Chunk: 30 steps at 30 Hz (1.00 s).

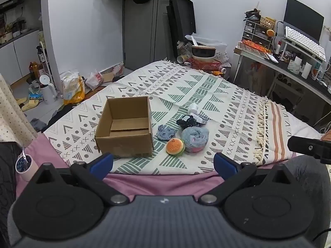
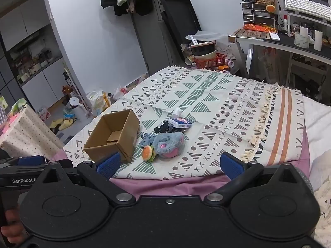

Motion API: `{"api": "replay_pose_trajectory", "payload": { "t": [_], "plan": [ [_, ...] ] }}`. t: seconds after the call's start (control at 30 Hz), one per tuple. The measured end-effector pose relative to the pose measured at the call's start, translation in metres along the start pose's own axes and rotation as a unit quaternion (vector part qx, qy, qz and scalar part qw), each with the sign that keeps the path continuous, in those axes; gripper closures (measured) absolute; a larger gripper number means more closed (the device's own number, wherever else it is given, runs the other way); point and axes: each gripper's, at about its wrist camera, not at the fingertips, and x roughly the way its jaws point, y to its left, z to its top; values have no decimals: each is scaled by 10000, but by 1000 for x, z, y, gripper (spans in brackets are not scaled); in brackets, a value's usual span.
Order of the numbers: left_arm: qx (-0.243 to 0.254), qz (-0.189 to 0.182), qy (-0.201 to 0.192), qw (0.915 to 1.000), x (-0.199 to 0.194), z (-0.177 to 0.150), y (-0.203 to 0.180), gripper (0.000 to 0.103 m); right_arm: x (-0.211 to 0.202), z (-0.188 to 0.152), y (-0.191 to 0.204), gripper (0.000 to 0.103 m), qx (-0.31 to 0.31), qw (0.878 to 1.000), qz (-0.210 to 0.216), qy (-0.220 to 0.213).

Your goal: Organize soft objects

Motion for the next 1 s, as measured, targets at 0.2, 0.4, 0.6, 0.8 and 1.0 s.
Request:
{"api": "replay_pose_trajectory", "payload": {
  "t": [0.2, 0.4, 0.6, 0.8, 1.0],
  "plan": [
    [-59, -10, 12, 10000, -4, 7, 9, 0, 1, 1, 2, 0, -12, 10000, 4, 1],
    [-43, 62, -51, 10000, -5, 6, 3, 0, -2, 2, 4, 0, -111, 9999, 50, -48],
    [-26, 77, -57, 10000, -4, 6, 2, 0, -2, 2, 5, 0, -130, 9999, 67, -68],
    [-34, 77, -52, 10000, -3, 5, 3, 0, -2, 3, 5, 0, -137, 9999, 74, -71],
    [-47, 79, -51, 9999, -3, 4, 2, 0, -3, 2, 4, 0, -132, 9998, 82, -80]
  ]
}}
